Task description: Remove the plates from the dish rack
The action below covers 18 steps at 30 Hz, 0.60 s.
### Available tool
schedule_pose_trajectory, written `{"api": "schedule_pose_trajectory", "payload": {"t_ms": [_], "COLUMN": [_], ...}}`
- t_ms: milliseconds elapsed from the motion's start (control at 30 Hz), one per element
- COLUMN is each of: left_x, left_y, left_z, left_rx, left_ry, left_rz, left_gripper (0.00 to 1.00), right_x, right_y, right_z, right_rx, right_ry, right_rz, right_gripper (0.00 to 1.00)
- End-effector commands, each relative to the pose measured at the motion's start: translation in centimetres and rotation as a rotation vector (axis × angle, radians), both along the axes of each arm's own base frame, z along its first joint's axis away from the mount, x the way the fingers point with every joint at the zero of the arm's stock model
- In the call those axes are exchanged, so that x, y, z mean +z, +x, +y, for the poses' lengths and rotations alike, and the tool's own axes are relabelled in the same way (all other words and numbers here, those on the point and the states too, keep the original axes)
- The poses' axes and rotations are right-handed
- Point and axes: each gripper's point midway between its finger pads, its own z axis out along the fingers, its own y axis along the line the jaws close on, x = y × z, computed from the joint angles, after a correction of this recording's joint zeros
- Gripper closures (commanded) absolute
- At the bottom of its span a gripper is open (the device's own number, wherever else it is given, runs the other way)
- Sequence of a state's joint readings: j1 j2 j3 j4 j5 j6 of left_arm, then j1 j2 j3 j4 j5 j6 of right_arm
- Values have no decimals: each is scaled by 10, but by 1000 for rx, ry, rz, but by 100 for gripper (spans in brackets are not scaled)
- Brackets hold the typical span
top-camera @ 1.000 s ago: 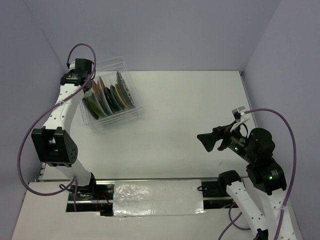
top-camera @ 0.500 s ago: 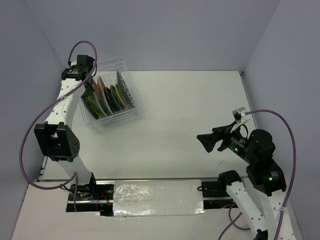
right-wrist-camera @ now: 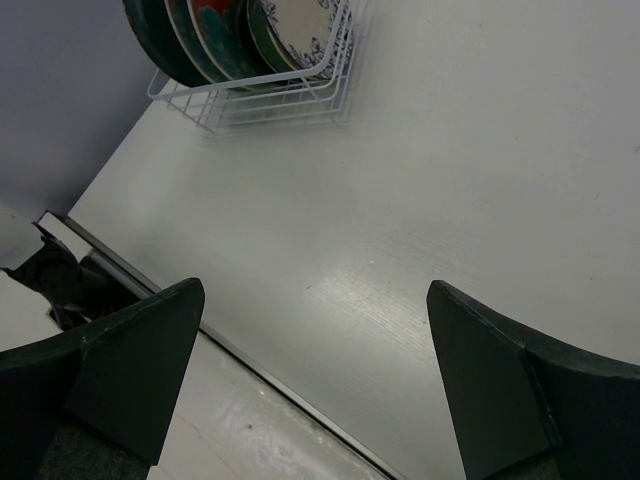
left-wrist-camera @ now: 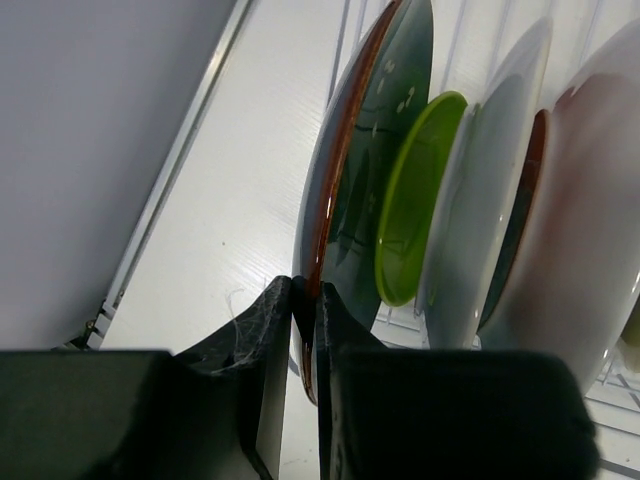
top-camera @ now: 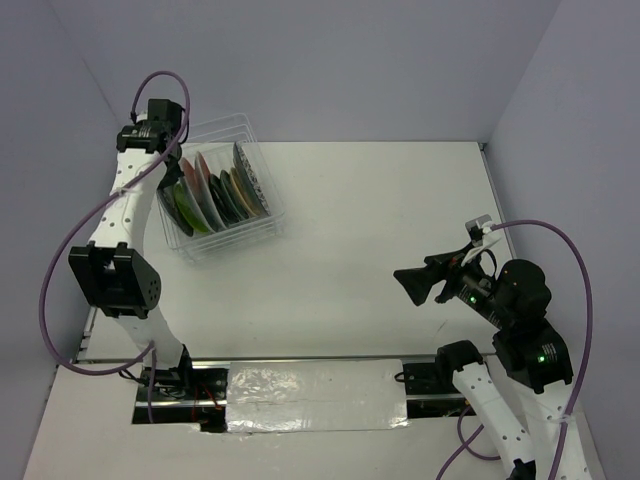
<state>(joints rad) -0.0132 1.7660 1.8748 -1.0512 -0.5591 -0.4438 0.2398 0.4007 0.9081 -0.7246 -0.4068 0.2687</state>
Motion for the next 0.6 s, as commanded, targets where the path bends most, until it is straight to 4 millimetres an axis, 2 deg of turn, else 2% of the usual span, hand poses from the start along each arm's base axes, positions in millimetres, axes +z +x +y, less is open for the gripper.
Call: {"api": "schedule_pose_trajectory", "payload": {"t_ms": [0, 167, 333, 567], "left_x": [60, 76, 97, 147], "left_y": [16, 8, -7, -40], "left_z": [6, 12, 21, 35], "left_rx": [17, 37, 70, 138], "left_ry": [33, 60, 106, 174], "left_rz": [-205, -221, -252, -336], "left_gripper": [100, 100, 100, 100], "right_x": [8, 8, 7, 11], "right_y": [2, 4, 4, 4], "right_z": [3, 4, 5, 5], "right_rx": [14, 15, 18, 24], "right_ry": [17, 18, 17, 15], "right_rz": [-43, -43, -37, -36], "right_gripper": [0, 0, 0, 0]}}
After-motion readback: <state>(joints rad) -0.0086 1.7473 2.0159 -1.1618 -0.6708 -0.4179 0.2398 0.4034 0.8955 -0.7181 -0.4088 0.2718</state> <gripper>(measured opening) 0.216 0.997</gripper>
